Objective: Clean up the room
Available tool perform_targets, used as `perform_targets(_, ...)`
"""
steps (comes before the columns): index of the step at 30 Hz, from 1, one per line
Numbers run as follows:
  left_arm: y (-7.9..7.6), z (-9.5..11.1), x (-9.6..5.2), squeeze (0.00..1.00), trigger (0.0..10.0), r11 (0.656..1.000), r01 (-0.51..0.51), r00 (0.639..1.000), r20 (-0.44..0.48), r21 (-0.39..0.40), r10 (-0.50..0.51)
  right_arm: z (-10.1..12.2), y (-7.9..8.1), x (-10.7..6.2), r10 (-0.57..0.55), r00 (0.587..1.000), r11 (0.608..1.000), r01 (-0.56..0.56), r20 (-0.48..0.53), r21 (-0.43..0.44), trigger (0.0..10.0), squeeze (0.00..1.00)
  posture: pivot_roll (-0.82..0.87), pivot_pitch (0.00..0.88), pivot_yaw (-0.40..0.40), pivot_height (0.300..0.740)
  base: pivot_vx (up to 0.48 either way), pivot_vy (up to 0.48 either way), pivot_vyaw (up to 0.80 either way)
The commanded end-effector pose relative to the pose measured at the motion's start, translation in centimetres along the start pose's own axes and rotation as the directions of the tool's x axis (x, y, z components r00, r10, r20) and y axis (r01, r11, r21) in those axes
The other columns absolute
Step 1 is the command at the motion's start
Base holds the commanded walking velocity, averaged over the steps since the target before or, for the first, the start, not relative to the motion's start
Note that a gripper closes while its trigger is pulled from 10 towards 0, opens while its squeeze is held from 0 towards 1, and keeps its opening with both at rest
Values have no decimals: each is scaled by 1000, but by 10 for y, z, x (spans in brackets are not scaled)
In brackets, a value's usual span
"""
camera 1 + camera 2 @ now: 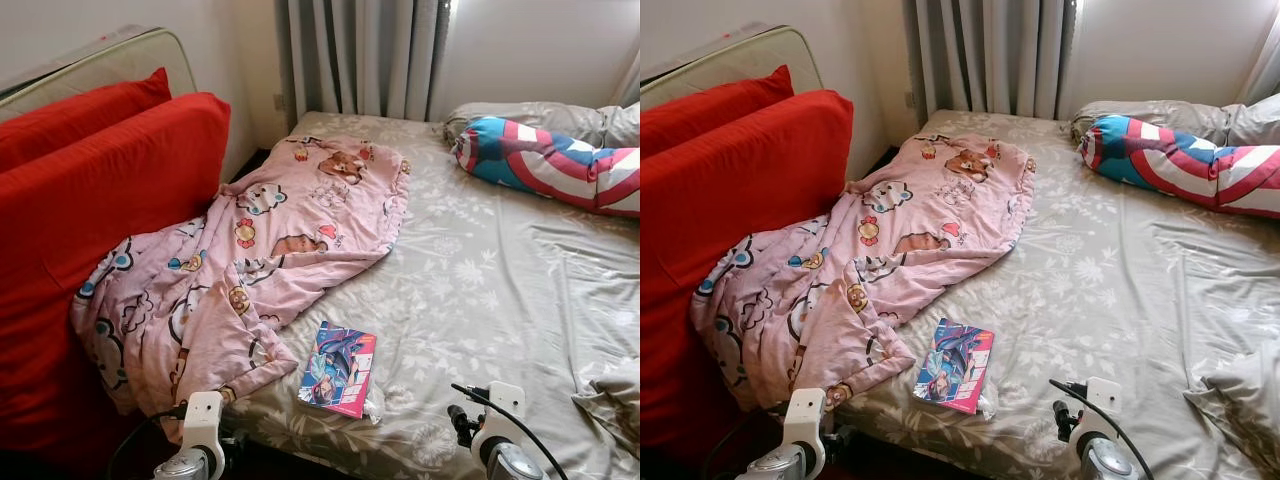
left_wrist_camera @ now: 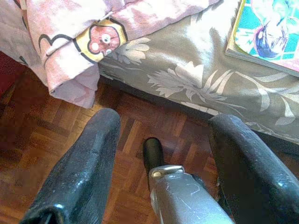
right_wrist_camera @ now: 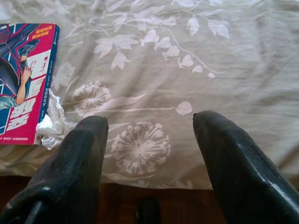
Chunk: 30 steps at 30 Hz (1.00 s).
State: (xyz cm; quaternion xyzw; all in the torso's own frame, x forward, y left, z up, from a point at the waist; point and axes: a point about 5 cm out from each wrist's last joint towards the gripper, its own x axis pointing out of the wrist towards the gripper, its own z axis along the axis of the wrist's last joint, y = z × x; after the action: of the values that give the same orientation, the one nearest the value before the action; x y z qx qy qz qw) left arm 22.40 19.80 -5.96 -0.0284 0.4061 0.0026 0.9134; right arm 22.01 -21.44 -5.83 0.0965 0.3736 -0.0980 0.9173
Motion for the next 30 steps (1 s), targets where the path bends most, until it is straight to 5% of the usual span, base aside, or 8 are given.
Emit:
perform_targets(1,6,-6,-2,0,10000,1000,-20,1000,-23,-6,20,-2,2,0,0,1000,1000,0,-10,-1,10000,0,-37,0,23,740,0,0,0)
perform_targets(16,10,-4,-2,0,10000,997,-61,998,-12,-48,60,-8,32,2,64,997,991,-69,-47,-114,10000,0,-11,0,-16,740,0,0,0)
perform_targets(22,9,1,-1,0,10000,997,-59,998,1,-48,60,-5,25,2,63,997,984,-71,-54,-163,10000,0,-10,0,-20,740,0,0,0)
perform_targets(30,10,29,1,0,10000,997,-52,989,133,-56,59,51,38,5,135,961,962,-70,240,-263,10000,0,-22,0,-18,740,0,0,0)
